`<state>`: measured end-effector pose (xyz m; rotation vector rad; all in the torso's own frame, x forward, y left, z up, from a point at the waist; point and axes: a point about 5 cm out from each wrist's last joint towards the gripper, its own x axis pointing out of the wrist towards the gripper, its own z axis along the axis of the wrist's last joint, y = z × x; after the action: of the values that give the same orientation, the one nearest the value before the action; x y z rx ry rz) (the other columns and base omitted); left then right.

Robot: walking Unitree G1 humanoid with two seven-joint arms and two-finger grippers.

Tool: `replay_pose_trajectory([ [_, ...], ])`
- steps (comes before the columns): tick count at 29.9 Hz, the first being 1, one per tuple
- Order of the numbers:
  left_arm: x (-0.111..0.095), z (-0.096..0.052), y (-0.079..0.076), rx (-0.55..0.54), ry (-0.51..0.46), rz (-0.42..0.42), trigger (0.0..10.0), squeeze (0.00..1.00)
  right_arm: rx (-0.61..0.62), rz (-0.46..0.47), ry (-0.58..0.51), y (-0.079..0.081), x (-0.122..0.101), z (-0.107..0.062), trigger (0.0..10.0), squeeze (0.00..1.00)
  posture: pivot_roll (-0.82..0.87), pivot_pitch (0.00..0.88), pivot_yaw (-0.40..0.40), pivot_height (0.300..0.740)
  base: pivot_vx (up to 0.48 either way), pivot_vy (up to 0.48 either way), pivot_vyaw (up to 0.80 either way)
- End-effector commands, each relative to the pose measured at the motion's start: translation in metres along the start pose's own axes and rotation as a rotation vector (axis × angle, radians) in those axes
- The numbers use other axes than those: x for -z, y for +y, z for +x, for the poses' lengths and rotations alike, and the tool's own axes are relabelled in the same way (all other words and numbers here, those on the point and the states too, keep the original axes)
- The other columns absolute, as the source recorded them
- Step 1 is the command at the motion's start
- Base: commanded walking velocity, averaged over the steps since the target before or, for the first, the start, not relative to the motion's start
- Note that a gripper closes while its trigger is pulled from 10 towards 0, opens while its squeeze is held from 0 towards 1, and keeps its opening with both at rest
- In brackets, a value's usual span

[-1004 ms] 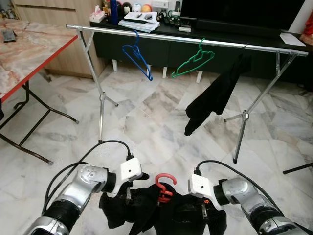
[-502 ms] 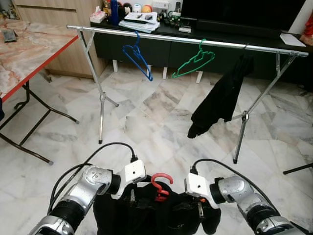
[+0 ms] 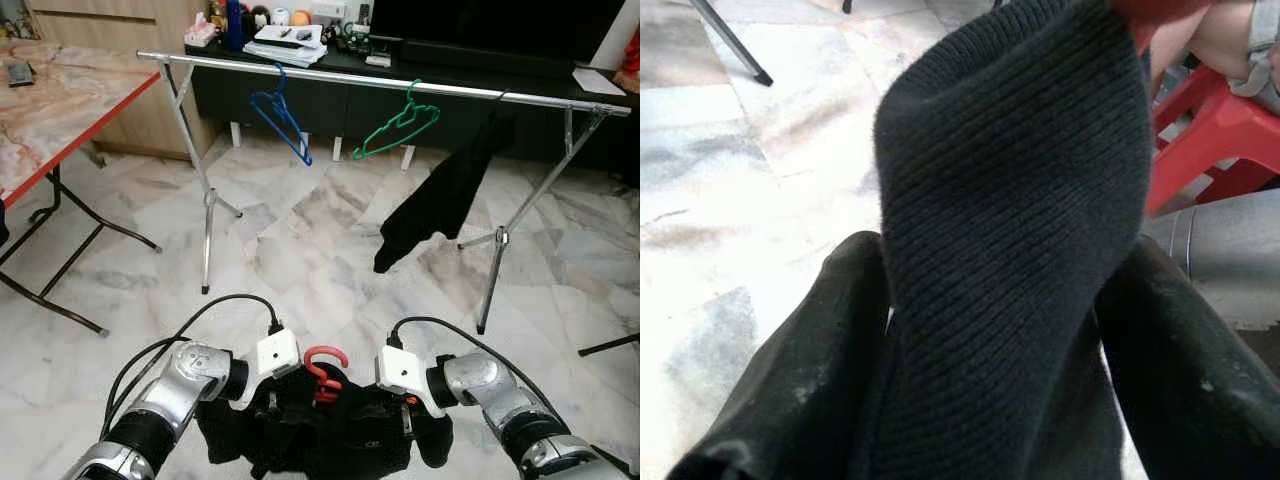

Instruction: Hang hanger

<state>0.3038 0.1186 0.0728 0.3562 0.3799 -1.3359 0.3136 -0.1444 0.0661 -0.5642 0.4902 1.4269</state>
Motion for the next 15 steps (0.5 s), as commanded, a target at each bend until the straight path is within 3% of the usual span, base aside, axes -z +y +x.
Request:
replay_pose_trajectory([
  [1, 0.0016, 0.0014, -0.0007, 0.009, 0.013, 0.002, 0.0, 0.0, 0.029, -0.044, -0.048, -0.0072, -0.0125, -0.0022, 0.0, 0.0, -0.04, 0.114, -0.064, 0.74, 0.0, 0.0, 0.0],
  [15, -0.0008, 0.0035, 0.0002, -0.003, -0.01, -0.005, 0.0, 0.0, 0.045, -0.036, -0.046, -0.0076, -0.0108, -0.003, 0.0, 0.0, -0.04, 0.116, -0.061, 0.74, 0.0, 0.0, 0.0],
])
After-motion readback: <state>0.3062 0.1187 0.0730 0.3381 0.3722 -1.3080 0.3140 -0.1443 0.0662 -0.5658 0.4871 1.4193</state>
